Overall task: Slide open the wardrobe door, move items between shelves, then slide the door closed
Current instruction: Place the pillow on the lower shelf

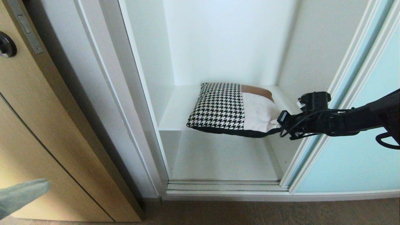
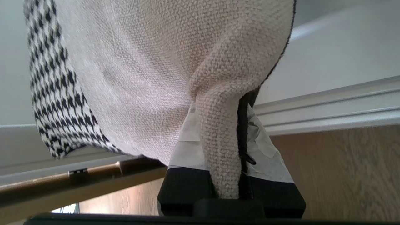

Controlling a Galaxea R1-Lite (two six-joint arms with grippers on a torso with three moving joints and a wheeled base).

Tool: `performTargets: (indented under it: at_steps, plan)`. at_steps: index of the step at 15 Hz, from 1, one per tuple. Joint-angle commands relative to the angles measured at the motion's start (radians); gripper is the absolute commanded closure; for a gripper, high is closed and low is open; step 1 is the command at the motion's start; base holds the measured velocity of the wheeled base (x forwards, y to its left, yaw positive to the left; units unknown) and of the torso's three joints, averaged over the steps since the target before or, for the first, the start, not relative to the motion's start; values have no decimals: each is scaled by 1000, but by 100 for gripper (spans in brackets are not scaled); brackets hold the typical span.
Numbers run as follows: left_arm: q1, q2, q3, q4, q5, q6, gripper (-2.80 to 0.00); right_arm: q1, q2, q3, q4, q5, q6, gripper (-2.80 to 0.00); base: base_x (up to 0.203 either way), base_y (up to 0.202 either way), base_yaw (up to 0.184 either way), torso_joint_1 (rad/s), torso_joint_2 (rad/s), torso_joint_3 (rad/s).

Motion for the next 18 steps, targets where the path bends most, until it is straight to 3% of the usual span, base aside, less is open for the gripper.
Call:
performTargets:
  at_steps: [1, 8, 11, 15, 16, 17, 18]
  plan:
    - [-27, 313, -129, 0, -85, -54, 0, -7, 6, -30, 12, 2, 2, 0, 0, 0, 0, 0, 0, 0]
    - [-144, 893, -433, -74, -146, -178, 0, -7, 7, -41, 47, 2, -32, 0, 0, 0, 0, 0, 0, 0]
    - [-203, 1055, -612, -88, -147, -292, 0, -7, 4, -33, 53, 2, -32, 0, 0, 0, 0, 0, 0, 0]
    - [-255, 1218, -768, -87, -140, -327, 0, -7, 0, -30, 65, 3, -32, 0, 0, 0, 0, 0, 0, 0]
    - [-257, 1253, -801, -86, -139, -330, -76, -7, 0, -29, 65, 3, -32, 0, 0, 0, 0, 0, 0, 0]
    - [-259, 1282, -832, -87, -138, -350, -280, -7, -2, -26, 64, 3, -32, 0, 0, 0, 0, 0, 0, 0]
    - [-264, 1306, -845, -90, -138, -376, -280, -7, -1, -25, 65, 3, -32, 0, 0, 0, 0, 0, 0, 0]
